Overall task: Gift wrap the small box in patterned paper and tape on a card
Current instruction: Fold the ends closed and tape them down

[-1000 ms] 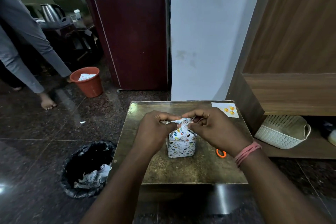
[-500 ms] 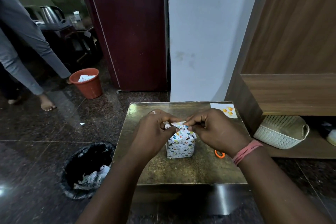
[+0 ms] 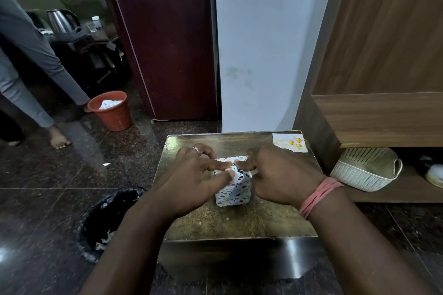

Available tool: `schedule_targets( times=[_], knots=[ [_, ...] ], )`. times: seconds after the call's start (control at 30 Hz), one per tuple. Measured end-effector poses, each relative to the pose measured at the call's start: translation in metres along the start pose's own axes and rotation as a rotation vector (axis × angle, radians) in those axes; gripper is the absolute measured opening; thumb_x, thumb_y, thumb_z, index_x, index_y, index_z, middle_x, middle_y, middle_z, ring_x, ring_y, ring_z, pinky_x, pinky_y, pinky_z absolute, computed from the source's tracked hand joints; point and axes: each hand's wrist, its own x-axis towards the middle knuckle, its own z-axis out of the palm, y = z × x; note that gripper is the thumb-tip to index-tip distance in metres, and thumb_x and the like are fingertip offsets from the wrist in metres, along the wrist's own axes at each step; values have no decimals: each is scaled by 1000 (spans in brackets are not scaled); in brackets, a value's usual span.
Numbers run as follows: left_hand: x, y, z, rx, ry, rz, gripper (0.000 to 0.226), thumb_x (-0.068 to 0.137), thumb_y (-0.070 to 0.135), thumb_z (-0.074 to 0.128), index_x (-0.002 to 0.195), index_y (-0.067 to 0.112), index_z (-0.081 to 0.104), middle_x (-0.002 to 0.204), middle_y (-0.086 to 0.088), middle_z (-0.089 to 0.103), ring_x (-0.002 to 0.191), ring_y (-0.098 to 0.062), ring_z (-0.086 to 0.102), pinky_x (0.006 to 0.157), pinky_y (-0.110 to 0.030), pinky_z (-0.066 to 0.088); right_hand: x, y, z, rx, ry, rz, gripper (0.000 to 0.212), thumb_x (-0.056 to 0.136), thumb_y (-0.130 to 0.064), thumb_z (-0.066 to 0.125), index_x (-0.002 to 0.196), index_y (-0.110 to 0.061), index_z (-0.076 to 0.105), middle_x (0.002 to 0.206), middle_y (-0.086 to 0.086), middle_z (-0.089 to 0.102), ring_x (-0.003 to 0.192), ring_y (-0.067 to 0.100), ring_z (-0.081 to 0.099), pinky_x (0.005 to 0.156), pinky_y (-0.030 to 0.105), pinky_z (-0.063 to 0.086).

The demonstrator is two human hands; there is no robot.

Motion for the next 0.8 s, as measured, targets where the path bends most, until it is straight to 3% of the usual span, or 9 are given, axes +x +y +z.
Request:
schedule_targets(
  times=[0.07,0.13,0.2,0.27,0.37,0.43,0.57,0.67,0.8],
  knots=[
    [-1,-3,3,105,17,14,72,71,98,43,109,47,77,104,20,51,116,-8,44,95,-19,36,-3,-7,-5,-126,-27,-36,27,88,-33,56,113,-35,65,112,-3,60,107,28,59,75,30,44],
    [2,-4,7,120,47,40,81,67,101,38,108,45,78,104,19,47,108,-13,44,89,-12,28,-1,-6,-4,-182,-66,-49,33,89,-42,57,121,-34,63,120,-1,57,114,30,57,83,32,47],
    [6,-7,9,122,71,88,67,72,94,47,100,43,80,100,18,49,98,-14,46,83,-11,27,4,1,1,-113,-108,-37,42,87,-51,63,126,-35,64,127,0,55,119,30,56,92,38,50],
    [6,-7,10,100,105,126,49,78,81,57,88,39,80,100,18,53,94,-9,45,82,-10,26,10,12,9,38,-92,-41,36,87,-53,68,117,-32,71,132,0,53,119,26,57,95,41,50],
    [4,-5,14,63,153,129,36,83,66,66,75,32,76,100,19,55,96,3,43,78,-7,25,15,26,23,133,67,-139,23,89,-49,69,97,-27,75,126,-11,52,102,14,61,87,38,51],
    [4,-5,16,75,183,111,27,86,54,73,76,29,77,99,20,56,96,4,45,74,-7,26,16,30,31,208,119,-179,22,90,-46,70,94,-26,76,116,-17,51,90,9,59,80,37,50],
    [4,2,20,80,269,91,23,84,45,80,78,22,79,100,18,62,97,-2,50,78,-3,28,20,32,43,477,236,-162,18,88,-43,75,86,-26,81,106,-17,58,90,9,62,74,33,52],
    [4,8,21,-137,264,-84,18,79,38,87,73,24,77,99,17,67,98,2,59,74,-2,32,25,31,50,643,276,-63,8,87,-32,79,81,-27,82,103,-15,62,90,5,62,74,24,48],
    [9,13,20,-426,234,-243,15,72,26,92,70,17,80,93,9,71,85,5,65,70,-7,41,27,23,51,804,314,62,5,79,-19,84,74,-22,82,99,-10,67,89,2,64,76,17,48]
  ],
)
